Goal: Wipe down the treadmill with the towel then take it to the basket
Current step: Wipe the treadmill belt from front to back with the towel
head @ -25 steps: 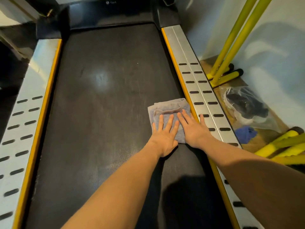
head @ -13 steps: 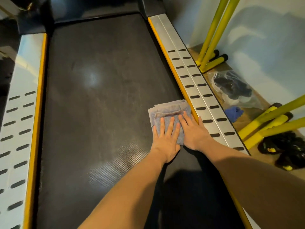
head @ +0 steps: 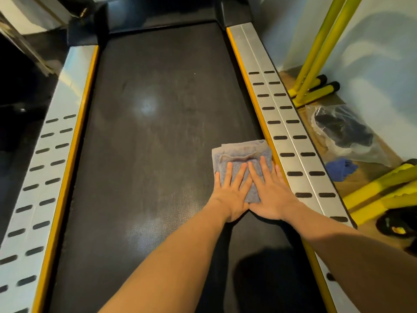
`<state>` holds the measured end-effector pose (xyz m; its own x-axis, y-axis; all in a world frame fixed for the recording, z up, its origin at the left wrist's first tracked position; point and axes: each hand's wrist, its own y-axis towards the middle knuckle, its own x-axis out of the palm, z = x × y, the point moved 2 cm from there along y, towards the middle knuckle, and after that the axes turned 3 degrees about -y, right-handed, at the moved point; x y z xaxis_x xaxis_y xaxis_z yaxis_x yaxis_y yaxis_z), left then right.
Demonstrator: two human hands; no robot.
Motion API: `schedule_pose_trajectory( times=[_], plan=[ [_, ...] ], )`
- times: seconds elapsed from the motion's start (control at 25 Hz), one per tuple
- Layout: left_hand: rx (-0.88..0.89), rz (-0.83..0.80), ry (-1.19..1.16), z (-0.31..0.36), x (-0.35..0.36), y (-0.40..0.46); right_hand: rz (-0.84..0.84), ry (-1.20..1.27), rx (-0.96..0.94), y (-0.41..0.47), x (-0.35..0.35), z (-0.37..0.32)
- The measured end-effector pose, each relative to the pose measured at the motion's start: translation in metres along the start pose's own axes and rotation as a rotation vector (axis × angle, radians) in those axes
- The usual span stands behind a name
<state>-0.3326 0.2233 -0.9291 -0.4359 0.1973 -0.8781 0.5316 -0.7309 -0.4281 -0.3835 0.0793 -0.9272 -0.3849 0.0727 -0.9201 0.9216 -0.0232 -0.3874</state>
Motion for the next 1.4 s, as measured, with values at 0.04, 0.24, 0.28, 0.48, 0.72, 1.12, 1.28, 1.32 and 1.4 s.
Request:
schedule_pose_trajectory(
  times=[0.04, 0.24, 0.28, 0.48, 0.72, 1.12, 1.28, 1.32, 1.4],
  plan=[
    [0.001, -0.002, 0.006, 0.001, 0.001, 0.0, 0.002, -0.011, 0.008, -0.001, 0.002, 0.0],
    [0.009, 0.054, 0.017, -0.002, 0.011, 0.003, 0.086, -0.015, 0.064, -0.003, 0.008, -0.001],
    [0.014, 0.061, 0.011, -0.002, 0.012, 0.004, 0.093, -0.013, 0.068, -0.003, 0.008, -0.002],
    [0.039, 0.067, 0.005, -0.003, 0.01, 0.002, 0.101, -0.035, 0.107, -0.007, 0.007, -0.006],
    [0.062, 0.019, 0.039, -0.006, 0.009, -0.021, 0.035, 0.046, 0.128, -0.026, -0.005, -0.031],
    [0.101, 0.078, 0.161, -0.067, 0.028, -0.093, -0.015, 0.144, 0.206, -0.032, 0.017, -0.129],
    [0.044, 0.11, 0.152, -0.132, 0.048, -0.143, -0.005, 0.139, 0.075, -0.019, 0.012, -0.204],
    [0.026, 0.108, 0.148, -0.15, 0.051, -0.16, 0.002, 0.14, 0.04, -0.015, 0.012, -0.228],
    [-0.006, 0.11, 0.164, -0.187, 0.059, -0.193, 0.01, 0.132, -0.028, -0.006, 0.012, -0.274]
  ],
)
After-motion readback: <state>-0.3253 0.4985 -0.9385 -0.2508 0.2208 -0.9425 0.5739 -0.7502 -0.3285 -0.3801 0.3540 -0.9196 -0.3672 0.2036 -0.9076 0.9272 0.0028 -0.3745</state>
